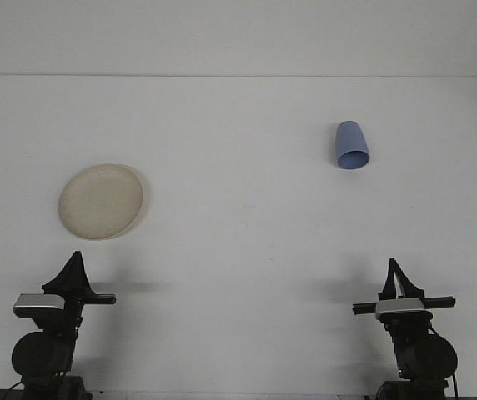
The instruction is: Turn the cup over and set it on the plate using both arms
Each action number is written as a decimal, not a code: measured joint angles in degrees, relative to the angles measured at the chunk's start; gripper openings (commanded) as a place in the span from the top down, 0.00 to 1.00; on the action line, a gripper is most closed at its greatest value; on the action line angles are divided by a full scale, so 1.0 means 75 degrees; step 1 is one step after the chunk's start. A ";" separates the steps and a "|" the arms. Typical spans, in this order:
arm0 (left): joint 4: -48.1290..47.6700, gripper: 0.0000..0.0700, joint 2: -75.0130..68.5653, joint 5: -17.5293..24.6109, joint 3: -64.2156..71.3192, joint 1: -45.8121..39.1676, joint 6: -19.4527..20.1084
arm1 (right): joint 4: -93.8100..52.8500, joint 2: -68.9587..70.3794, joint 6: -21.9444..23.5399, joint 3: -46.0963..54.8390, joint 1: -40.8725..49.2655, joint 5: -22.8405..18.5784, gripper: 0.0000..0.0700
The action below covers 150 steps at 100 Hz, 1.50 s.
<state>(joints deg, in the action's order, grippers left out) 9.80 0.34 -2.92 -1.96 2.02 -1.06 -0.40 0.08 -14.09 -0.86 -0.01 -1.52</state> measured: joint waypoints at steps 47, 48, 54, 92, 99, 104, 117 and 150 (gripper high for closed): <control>0.0000 0.98 0.0000 0.0000 0.0000 0.0000 0.0000 | 0.0000 0.0000 0.0000 0.0000 0.0000 0.0000 1.00; 0.0000 0.98 0.0000 0.0000 0.0000 0.0000 0.0000 | 0.0000 0.0000 0.0000 0.0000 0.0000 0.0000 1.00; 0.0000 0.98 0.0000 0.0000 0.0000 0.0000 0.0000 | 0.0000 0.0000 0.0000 0.0000 0.0000 0.0000 1.00; 0.0000 0.98 0.0000 0.0000 0.0000 0.0000 0.0000 | 0.0000 0.0000 0.0154 0.0000 0.0000 -0.0108 1.00; 0.0000 0.98 0.0000 0.0000 0.0000 0.0000 0.0000 | 0.0000 0.0000 0.0519 0.0000 0.0000 -0.0315 1.00; 0.0000 0.98 0.0000 0.0000 0.0000 0.0000 0.0000 | 0.0029 0.0000 0.0903 0.0000 0.0000 -0.0484 1.00; 0.0000 0.98 0.0000 0.0000 0.0000 0.0000 0.0000 | 0.0283 0.0000 0.2197 0.0000 0.0000 -0.0571 1.00; 0.0000 0.98 0.0000 0.0000 0.0000 0.0000 0.0000 | 0.0204 0.1364 0.3462 -0.1693 0.0000 0.0047 1.00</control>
<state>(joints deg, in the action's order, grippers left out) 9.80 0.34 -2.92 -1.96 2.02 -1.06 1.13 10.31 11.88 -13.56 -0.01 -1.17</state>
